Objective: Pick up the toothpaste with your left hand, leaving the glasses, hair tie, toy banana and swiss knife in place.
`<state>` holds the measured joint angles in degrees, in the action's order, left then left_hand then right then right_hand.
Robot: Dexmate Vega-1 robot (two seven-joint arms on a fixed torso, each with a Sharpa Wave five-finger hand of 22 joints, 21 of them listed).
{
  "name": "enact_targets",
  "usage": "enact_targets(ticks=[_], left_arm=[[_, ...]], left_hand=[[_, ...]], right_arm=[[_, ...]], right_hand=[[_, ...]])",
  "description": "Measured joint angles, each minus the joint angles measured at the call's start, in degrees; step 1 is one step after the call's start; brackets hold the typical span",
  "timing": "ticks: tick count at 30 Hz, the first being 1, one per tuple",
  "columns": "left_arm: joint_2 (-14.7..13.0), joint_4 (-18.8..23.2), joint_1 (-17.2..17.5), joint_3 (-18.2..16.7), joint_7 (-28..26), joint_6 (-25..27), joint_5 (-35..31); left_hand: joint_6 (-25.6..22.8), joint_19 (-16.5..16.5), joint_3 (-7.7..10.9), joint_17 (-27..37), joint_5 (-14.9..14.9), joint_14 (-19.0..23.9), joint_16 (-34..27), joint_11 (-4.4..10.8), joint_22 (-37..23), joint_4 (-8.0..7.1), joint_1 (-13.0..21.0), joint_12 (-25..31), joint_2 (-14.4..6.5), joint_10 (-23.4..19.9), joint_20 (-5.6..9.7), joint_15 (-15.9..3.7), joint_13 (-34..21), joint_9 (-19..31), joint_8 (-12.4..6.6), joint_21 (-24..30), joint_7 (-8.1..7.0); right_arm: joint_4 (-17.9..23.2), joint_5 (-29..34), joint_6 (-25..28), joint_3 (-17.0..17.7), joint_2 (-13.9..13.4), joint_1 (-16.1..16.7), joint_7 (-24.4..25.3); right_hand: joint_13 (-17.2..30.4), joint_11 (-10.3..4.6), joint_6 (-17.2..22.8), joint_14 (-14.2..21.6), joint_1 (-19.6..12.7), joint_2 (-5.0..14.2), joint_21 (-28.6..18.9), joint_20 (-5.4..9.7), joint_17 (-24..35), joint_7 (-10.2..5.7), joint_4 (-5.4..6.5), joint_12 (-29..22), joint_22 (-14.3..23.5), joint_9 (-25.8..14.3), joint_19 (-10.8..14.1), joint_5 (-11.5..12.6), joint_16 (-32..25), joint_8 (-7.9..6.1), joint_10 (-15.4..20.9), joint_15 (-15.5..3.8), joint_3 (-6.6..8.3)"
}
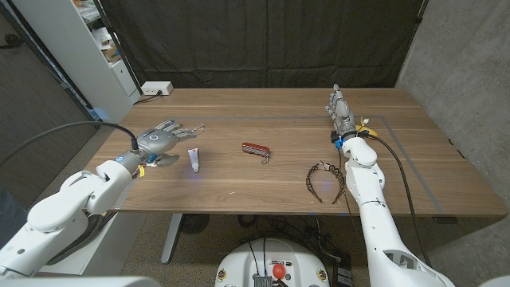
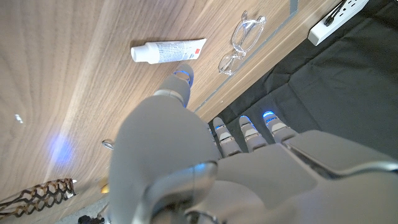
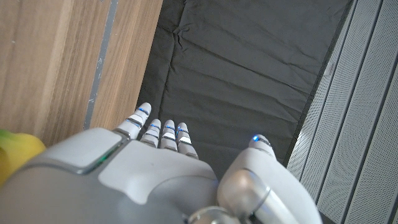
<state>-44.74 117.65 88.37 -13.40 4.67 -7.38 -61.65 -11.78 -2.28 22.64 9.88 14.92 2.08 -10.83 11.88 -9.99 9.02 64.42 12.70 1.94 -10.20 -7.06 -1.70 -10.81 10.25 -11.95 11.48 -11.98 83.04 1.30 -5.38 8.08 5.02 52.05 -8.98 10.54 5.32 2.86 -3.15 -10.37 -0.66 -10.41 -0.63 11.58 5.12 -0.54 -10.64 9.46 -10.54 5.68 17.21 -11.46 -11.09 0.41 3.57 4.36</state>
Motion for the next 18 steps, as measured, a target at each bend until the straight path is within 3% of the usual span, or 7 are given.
enact_targets(ticks=[18], left_arm=[[-2.3, 1.4, -0.5, 1.9, 3.1, 1.7, -2.5]], left_hand=[[-0.3, 0.0, -0.69, 0.0, -0.5, 0.1, 0.0, -0.11, 0.0, -0.24, 0.6, -0.4, 0.0, -0.1, 0.00, -0.08, 0.0, 0.3, 0.54, 0.0, 0.31]], right_arm=[[-0.2, -0.6, 0.0, 0.4, -0.2, 0.2, 0.0]], right_hand=[[0.0, 0.00, 0.0, 0.0, 0.0, 0.00, 0.0, 0.00, 0.0, 0.00, -0.24, 0.0, 0.0, 0.0, 0.0, 0.0, 0.0, 0.00, 0.0, 0.00, -0.24]])
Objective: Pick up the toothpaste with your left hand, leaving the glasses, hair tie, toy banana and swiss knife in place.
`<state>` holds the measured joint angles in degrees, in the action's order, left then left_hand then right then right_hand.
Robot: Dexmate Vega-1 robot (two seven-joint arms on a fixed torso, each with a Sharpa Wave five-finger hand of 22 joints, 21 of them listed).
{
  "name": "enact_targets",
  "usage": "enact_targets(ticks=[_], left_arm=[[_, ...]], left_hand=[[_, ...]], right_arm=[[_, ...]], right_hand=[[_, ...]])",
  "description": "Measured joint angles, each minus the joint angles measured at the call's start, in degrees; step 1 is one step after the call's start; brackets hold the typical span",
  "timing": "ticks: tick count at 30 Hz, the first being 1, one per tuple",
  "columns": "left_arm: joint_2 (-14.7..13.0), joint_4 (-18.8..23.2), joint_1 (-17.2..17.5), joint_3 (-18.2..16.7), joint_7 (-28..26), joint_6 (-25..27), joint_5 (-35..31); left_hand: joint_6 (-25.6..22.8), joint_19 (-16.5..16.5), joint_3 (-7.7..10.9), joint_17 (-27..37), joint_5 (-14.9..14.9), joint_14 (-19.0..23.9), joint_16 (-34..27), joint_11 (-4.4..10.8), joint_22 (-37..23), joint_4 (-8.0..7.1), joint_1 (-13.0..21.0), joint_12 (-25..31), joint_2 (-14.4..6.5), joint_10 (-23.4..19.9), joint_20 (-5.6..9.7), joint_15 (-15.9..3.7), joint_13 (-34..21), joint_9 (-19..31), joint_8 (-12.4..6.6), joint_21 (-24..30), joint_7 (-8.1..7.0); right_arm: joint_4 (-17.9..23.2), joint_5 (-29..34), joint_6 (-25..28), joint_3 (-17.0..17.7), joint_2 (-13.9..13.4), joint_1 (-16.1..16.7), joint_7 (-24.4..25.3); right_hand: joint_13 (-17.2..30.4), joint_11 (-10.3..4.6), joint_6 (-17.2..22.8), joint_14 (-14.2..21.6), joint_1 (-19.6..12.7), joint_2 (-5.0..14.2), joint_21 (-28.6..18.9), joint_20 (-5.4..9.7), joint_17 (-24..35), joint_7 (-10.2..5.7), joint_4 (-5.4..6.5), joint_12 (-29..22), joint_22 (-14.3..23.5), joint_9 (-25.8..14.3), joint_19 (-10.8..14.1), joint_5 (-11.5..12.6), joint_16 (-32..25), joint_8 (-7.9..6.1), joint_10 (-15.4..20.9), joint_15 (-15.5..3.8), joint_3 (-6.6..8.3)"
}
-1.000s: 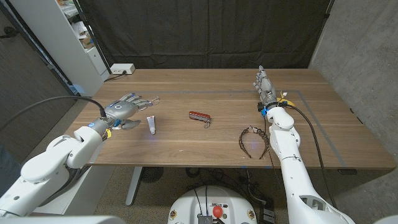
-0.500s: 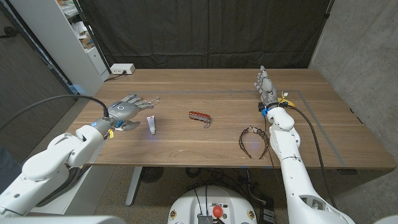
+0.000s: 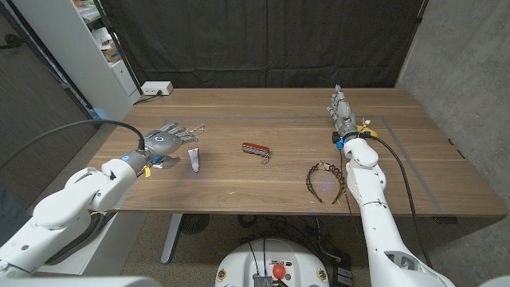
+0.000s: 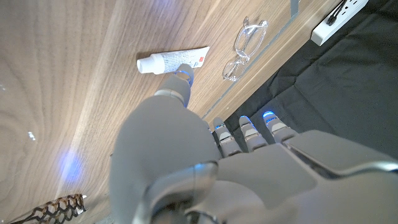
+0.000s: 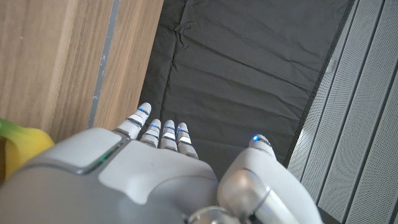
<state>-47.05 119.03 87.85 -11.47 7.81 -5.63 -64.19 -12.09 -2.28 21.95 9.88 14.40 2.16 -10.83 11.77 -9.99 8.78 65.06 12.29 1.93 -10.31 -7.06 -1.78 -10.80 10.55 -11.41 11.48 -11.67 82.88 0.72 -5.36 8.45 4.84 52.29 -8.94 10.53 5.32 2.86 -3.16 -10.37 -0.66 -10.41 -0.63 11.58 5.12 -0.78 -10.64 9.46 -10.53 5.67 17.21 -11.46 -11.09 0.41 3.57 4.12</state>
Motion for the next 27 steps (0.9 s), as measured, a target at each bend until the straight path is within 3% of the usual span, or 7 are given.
enact_targets(ticks=[15, 27], left_arm=[[-1.4, 0.5, -0.7, 2.1, 1.5, 1.8, -2.7], [-2.6, -2.0, -3.0, 5.7, 0.2, 2.2, -3.0]], left_hand=[[-0.3, 0.0, 0.00, 0.0, -0.4, 0.0, 0.0, 0.18, 0.0, 0.00, 0.4, 0.0, -0.4, -0.4, 0.00, 0.00, 0.0, 0.0, 0.00, 0.0, -0.31], [-0.5, 0.0, -0.15, 0.1, -0.6, 0.5, 0.0, 0.01, 0.0, 0.15, 0.6, 0.0, -0.7, -0.6, 0.00, 0.04, 0.0, 0.0, -0.01, 0.0, -0.10]], right_arm=[[-2.6, -0.4, -0.8, 0.5, -0.1, -1.3, -0.6], [-2.9, -0.7, -1.3, 0.9, -0.2, -1.6, -0.7]], right_hand=[[0.0, 0.00, 0.0, 0.0, 0.0, 0.00, 0.0, 0.00, 0.0, 0.00, 0.00, 0.0, 0.0, 0.0, 0.0, 0.0, 0.0, 0.00, 0.0, 0.00, 0.00], [0.0, 0.21, 0.0, 0.0, 0.0, 0.00, 0.0, 0.00, 0.0, 0.00, 0.00, 0.0, 0.0, 0.0, 0.0, 0.0, -0.2, 0.00, 0.2, 0.00, 0.01]])
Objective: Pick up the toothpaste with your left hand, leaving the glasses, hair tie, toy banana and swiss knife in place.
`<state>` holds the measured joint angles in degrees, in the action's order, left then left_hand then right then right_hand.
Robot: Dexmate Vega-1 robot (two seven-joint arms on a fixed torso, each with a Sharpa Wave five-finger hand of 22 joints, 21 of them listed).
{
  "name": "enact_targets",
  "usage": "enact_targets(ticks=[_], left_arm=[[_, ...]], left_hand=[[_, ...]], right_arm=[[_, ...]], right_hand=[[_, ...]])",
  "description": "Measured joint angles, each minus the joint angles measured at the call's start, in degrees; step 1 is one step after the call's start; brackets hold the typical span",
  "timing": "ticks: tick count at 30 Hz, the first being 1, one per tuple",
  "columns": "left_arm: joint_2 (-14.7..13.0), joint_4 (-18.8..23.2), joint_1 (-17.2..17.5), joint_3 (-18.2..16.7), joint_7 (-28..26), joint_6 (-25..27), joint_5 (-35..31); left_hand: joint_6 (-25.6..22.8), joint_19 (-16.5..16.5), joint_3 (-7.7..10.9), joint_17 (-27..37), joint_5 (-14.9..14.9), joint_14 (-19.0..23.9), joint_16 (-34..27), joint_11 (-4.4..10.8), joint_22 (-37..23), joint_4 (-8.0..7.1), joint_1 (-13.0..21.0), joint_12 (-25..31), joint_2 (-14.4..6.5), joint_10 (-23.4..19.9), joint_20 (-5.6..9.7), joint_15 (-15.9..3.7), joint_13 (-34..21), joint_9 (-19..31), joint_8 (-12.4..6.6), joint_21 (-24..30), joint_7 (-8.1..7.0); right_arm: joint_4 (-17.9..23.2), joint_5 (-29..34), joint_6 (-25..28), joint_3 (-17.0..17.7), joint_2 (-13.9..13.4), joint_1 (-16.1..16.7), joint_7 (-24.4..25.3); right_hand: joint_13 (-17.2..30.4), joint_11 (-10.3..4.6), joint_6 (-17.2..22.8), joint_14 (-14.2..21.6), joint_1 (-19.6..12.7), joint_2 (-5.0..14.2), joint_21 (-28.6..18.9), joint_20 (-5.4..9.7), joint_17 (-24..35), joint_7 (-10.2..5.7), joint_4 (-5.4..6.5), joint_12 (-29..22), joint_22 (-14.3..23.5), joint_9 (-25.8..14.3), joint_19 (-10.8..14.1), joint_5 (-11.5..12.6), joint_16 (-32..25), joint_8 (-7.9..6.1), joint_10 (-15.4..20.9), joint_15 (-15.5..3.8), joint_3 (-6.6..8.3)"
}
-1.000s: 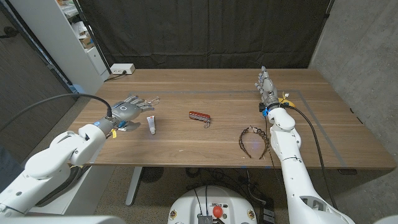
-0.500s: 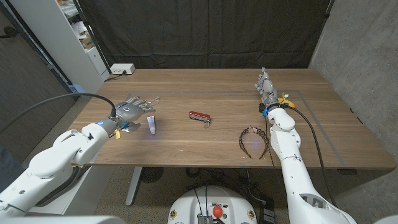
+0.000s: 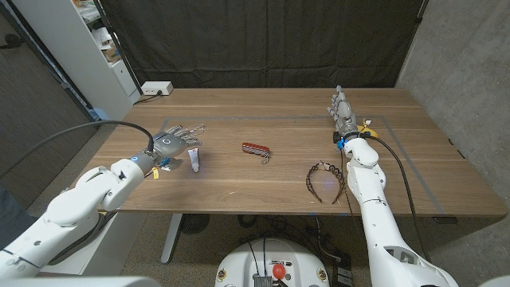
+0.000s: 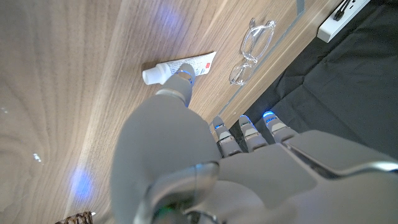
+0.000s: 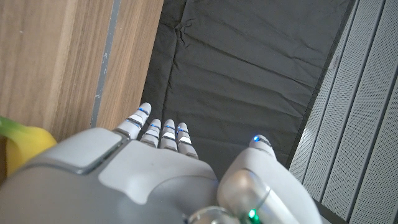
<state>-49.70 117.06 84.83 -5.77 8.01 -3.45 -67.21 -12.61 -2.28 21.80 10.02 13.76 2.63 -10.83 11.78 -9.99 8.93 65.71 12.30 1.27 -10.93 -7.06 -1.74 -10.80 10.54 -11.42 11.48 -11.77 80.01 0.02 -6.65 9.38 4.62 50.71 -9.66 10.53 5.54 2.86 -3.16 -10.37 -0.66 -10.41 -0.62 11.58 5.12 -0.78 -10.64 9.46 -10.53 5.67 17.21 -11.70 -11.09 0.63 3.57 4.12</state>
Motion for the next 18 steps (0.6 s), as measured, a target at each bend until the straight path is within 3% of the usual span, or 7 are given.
enact_targets(ticks=[18], left_arm=[[-2.3, -3.5, -3.3, 5.4, -1.4, 0.6, 2.3]], left_hand=[[-1.8, 0.0, -0.42, 0.0, -0.4, 0.6, 0.0, 0.32, 0.0, 0.07, 0.5, 0.0, -0.1, -1.4, 0.00, -0.46, 0.0, 0.0, -0.05, 0.0, -0.33]], right_arm=[[1.0, -0.4, 0.0, 0.3, -0.1, 0.8, 0.2]], right_hand=[[0.0, -0.30, 0.2, 0.6, 0.0, 0.00, 0.0, 0.00, 0.0, -0.22, -0.01, 0.0, 0.0, 0.0, 0.0, 0.0, 0.0, 0.00, 0.3, 0.02, -0.01]])
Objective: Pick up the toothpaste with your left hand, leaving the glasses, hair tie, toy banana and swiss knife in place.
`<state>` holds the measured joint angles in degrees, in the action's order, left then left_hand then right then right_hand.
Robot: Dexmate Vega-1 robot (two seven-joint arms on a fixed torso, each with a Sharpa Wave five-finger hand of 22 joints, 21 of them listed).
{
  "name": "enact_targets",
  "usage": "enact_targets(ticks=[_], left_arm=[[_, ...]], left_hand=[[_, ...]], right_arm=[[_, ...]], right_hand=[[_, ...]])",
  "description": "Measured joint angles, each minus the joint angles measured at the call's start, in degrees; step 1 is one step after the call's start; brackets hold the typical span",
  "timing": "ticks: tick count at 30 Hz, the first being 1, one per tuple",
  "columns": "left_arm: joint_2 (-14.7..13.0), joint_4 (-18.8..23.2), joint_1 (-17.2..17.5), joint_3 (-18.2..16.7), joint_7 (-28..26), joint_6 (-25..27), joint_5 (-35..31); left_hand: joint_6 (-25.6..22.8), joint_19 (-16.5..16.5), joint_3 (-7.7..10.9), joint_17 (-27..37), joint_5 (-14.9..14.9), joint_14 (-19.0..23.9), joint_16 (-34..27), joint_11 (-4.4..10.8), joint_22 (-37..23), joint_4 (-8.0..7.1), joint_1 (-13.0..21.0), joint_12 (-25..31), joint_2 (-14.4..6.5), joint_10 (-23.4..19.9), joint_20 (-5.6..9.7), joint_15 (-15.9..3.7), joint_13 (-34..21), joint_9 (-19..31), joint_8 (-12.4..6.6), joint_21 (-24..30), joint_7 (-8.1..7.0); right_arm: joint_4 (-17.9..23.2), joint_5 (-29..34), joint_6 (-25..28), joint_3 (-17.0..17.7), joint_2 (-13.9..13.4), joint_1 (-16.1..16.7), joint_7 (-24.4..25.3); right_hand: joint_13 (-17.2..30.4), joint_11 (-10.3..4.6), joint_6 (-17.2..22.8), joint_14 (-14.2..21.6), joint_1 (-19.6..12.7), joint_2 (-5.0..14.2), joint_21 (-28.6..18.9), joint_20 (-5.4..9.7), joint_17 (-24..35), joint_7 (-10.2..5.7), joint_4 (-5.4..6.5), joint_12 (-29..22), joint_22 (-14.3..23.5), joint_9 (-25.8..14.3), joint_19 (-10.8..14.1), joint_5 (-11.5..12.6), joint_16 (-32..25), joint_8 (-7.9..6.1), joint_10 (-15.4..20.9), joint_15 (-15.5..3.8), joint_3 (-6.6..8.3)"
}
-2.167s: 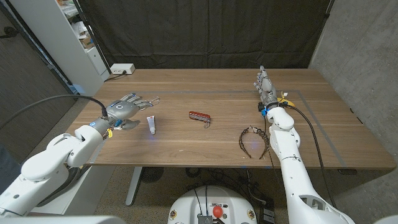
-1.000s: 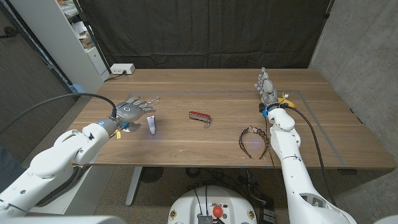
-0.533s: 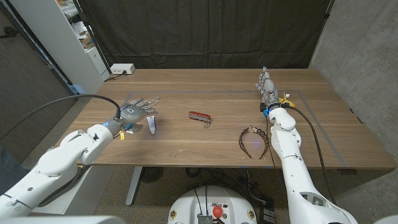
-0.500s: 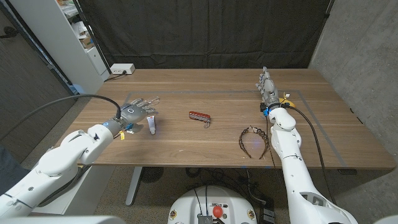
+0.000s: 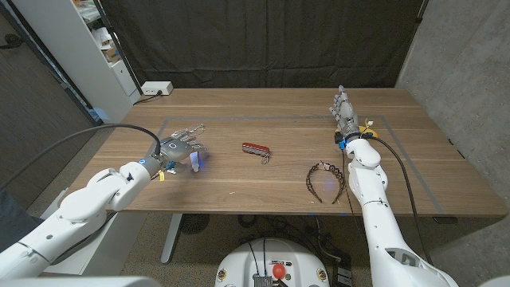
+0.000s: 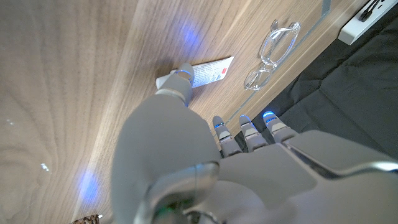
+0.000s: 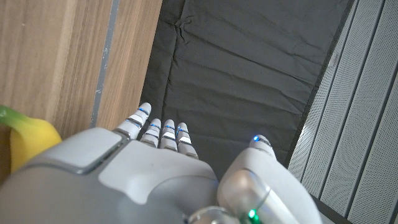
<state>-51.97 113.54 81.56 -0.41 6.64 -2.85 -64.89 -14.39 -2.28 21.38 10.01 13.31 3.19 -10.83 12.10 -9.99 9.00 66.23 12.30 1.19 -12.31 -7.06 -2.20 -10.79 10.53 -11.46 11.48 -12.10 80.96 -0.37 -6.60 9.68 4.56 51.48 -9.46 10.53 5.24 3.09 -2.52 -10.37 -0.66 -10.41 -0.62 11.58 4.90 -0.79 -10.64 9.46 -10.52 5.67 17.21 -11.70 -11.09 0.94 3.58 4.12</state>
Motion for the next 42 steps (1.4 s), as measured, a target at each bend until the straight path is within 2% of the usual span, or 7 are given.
enact_targets(ticks=[5, 16, 38, 42], left_arm=[[-0.8, -0.3, -0.3, 0.9, -0.1, 0.7, 0.2], [-2.3, -1.2, -1.2, 2.7, -0.5, 1.5, 0.7], [-3.0, -2.2, -2.9, 5.8, -0.9, 3.1, 2.0], [-3.0, -2.3, -3.0, 6.3, -1.0, 3.6, 2.0]], left_hand=[[-0.9, 0.3, 0.00, -0.2, 0.0, 0.5, 0.0, -0.01, 0.0, 0.00, 0.0, 0.2, 0.0, -1.0, 0.31, -0.05, 0.0, 0.0, -0.23, 0.0, -0.28], [-3.5, 0.9, -0.32, -0.2, -0.4, 2.4, -0.2, 0.07, 0.0, 0.02, 1.0, 0.7, 0.1, -3.8, -0.24, 0.13, 0.0, 0.0, -0.68, 0.0, -0.35], [-13.3, 2.9, -1.40, -0.1, -1.2, 7.7, -0.7, 0.23, 0.0, -0.31, 2.3, 1.6, -0.8, -12.3, -1.23, -0.12, -0.3, 0.3, -2.12, 0.0, -0.43], [-16.7, 3.5, -2.14, -0.1, -1.5, 9.4, -0.7, 0.27, 0.0, -0.38, 2.6, 1.9, -1.1, -15.5, -1.45, -0.05, -0.3, 0.3, -2.49, 0.0, -0.48]], right_arm=[[0.2, -0.1, 0.2, 0.1, 0.0, 0.3, 0.2], [0.2, -0.1, 0.6, 0.1, 0.0, 0.5, 0.4], [-1.3, -0.4, 0.7, 0.6, 0.0, 0.4, 0.1], [-1.7, -0.4, 0.7, 0.8, -0.1, 0.2, -0.1]], right_hand=[[0.0, 0.00, 0.0, 0.0, 0.0, 0.00, 0.0, 0.00, 0.0, 0.00, -0.23, 0.0, 0.0, 0.0, 0.0, 0.0, 0.0, 0.00, 0.0, 0.00, -0.23], [0.0, -0.01, 0.0, 0.0, 0.0, 0.00, 0.0, -0.21, 0.0, 0.01, -0.23, 0.0, 0.0, 0.0, 0.2, 0.0, 0.0, 0.00, 0.0, -0.01, -0.23], [0.0, -0.01, 0.0, 0.2, 0.0, 0.00, 0.0, -0.21, 0.0, 0.01, -0.23, 0.0, 0.0, 0.0, 0.2, 0.0, 0.0, 0.00, 0.0, 0.19, -0.23], [0.0, -0.01, 0.0, 0.2, 0.0, 0.00, 0.0, -0.21, 0.0, 0.01, -0.23, 0.0, 0.0, 0.0, 0.2, 0.0, 0.0, 0.00, 0.0, 0.19, -0.23]])
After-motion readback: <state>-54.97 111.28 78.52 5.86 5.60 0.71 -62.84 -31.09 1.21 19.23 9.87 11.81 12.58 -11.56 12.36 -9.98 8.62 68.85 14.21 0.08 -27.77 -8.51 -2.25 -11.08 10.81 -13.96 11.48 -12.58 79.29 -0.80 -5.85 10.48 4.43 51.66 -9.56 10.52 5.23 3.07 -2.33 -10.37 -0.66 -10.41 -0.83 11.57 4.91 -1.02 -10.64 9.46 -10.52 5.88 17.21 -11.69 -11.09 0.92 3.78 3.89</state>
